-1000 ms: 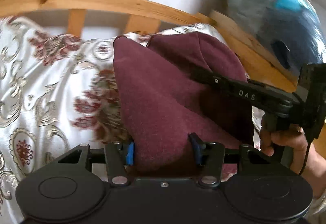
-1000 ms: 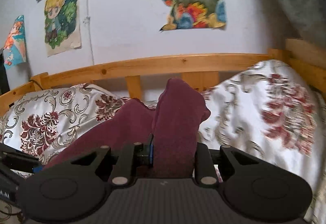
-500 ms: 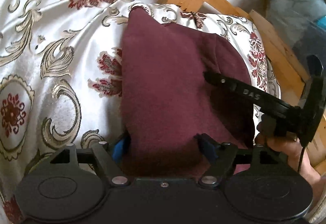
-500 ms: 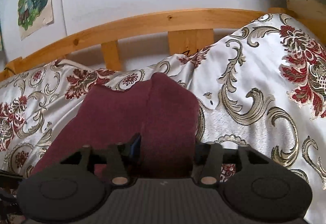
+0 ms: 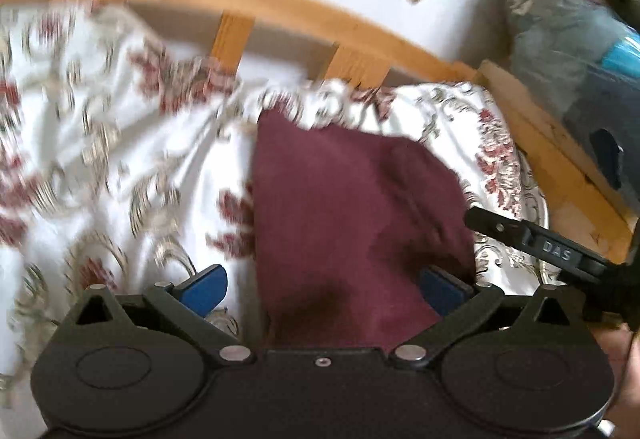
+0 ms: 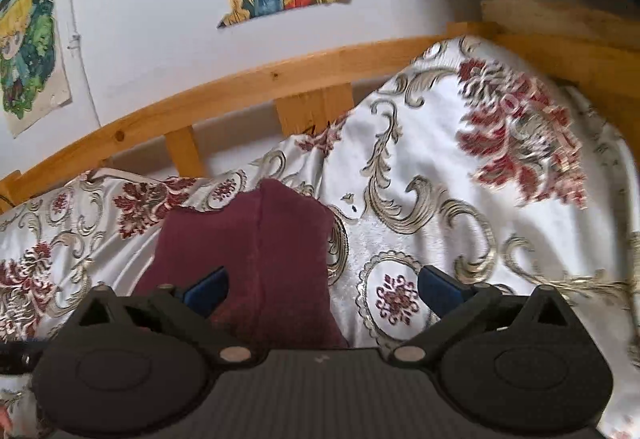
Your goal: Fold small clothes
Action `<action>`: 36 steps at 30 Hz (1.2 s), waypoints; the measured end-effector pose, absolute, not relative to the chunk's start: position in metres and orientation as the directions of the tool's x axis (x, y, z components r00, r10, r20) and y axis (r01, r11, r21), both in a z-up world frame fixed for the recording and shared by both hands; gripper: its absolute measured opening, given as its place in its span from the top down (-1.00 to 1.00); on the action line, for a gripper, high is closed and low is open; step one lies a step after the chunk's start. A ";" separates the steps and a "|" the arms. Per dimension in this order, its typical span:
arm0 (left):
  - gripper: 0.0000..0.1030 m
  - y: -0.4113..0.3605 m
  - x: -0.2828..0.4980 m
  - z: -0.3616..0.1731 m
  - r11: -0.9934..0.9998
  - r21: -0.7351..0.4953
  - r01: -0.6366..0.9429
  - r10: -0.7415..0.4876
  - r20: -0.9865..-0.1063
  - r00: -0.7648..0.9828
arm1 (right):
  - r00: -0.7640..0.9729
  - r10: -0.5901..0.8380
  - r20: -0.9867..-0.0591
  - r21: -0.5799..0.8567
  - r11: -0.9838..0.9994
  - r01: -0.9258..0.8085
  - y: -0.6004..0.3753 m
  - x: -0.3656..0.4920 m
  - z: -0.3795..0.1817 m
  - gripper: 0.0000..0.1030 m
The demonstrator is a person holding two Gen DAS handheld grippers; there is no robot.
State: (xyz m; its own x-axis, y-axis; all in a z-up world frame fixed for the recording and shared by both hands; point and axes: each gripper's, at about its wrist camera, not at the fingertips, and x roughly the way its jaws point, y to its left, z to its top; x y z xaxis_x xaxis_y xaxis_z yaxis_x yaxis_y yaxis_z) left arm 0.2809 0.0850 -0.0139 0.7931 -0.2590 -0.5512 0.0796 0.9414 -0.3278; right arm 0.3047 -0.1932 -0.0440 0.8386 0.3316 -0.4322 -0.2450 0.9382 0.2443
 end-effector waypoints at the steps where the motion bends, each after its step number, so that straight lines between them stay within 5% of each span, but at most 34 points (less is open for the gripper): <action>1: -0.99 0.082 0.274 -0.008 0.946 -0.310 0.089 -0.253 -0.541 0.802 | 0.846 0.328 -0.421 0.236 0.940 -0.247 -0.195 0.294 -0.037 -1.00; 19: -0.99 0.028 0.135 0.096 0.976 -0.070 0.206 -0.217 -0.397 0.892 | 0.950 0.273 -0.153 0.155 0.956 -0.250 -0.222 0.100 0.059 -1.00; 27: -0.99 0.044 0.072 0.126 0.992 -0.031 0.123 -0.125 -0.370 0.921 | 0.956 0.265 -0.124 0.150 0.958 -0.246 -0.240 0.046 0.064 -1.00; 36: -0.99 0.046 0.016 0.100 0.998 -0.037 0.058 -0.068 -0.368 0.927 | 0.954 0.272 -0.127 0.142 0.957 -0.253 -0.235 0.007 0.049 -1.00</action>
